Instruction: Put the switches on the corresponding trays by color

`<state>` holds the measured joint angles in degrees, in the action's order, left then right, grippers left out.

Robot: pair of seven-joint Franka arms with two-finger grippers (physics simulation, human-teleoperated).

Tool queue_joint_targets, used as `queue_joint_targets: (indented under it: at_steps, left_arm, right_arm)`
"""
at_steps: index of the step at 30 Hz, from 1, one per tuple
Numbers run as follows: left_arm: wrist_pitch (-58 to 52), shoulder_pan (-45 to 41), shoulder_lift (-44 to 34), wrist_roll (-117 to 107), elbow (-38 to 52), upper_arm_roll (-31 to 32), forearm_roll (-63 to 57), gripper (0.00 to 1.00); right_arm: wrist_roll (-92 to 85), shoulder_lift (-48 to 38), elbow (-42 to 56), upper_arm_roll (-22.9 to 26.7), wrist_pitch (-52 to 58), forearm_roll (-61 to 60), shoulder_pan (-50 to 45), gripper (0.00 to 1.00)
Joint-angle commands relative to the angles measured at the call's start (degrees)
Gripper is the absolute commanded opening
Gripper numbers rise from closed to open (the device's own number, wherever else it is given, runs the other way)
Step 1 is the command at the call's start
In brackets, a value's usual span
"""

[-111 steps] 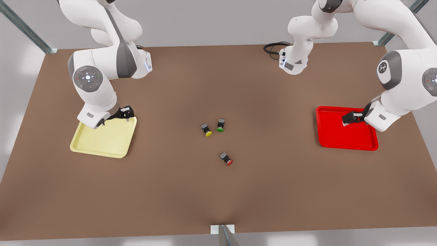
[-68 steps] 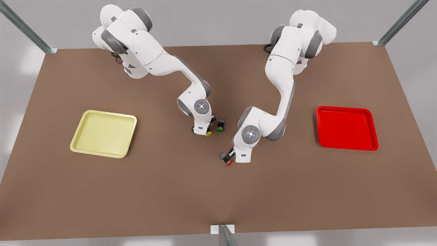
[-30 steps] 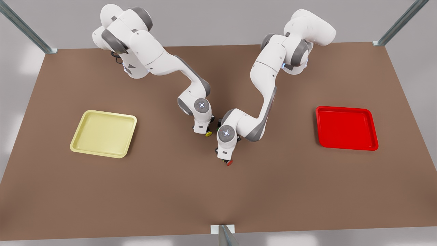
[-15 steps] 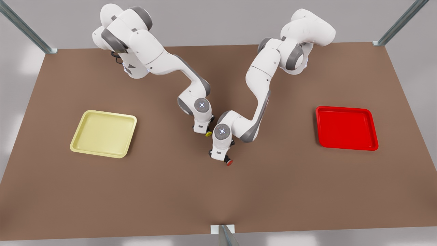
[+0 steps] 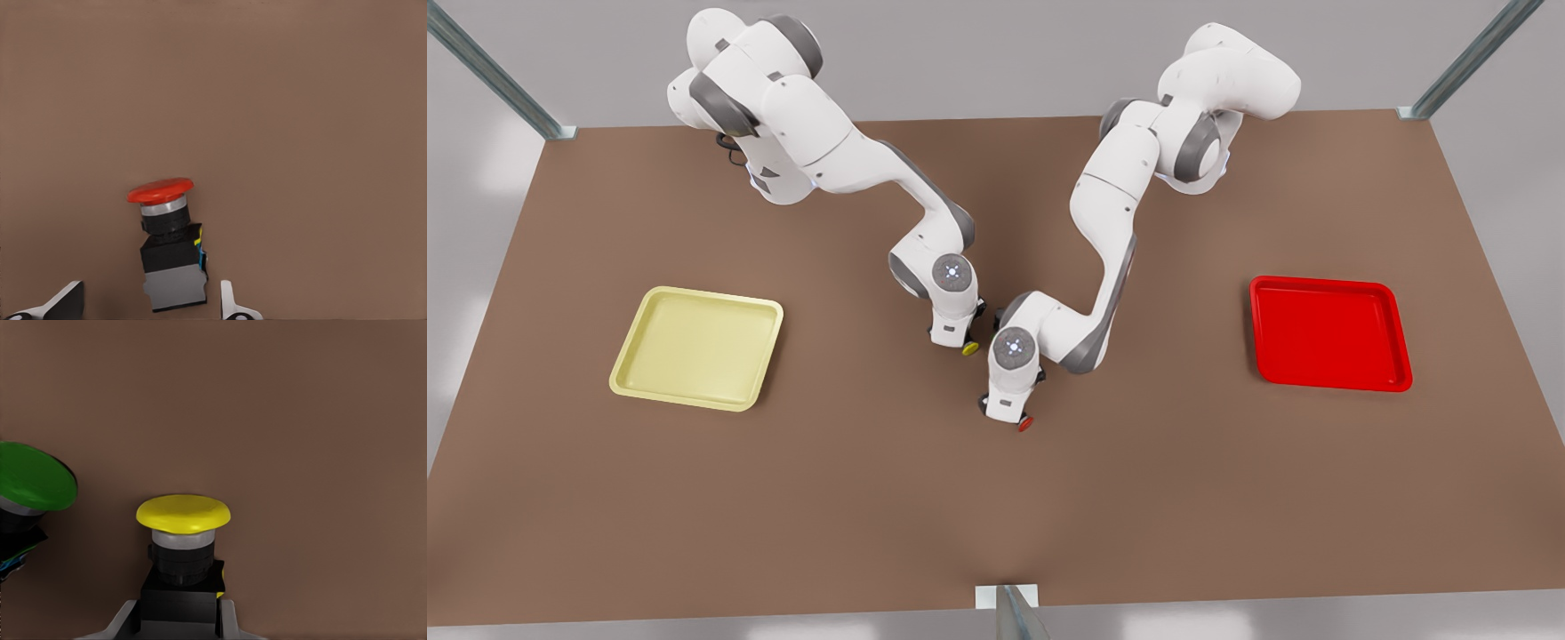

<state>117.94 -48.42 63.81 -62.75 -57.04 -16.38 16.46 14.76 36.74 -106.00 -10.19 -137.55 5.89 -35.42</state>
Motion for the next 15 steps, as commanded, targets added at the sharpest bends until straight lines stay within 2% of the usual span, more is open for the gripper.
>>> queue_joint_targets:
  at_steps: [1, 15]
  left_arm:
    - [0.0, 0.0, 0.0, 0.0, 0.0, -0.1, 2.5, 0.99]
    - [0.0, -0.1, -0.2, 0.0, -1.4, -0.1, 2.4, 0.99]
  right_arm:
    - [-0.2, 0.0, 0.0, 0.0, 0.0, 0.0, 0.0, 0.57]
    - [-0.1, 0.1, 0.1, -0.1, -0.1, 0.1, 0.3, 0.55]
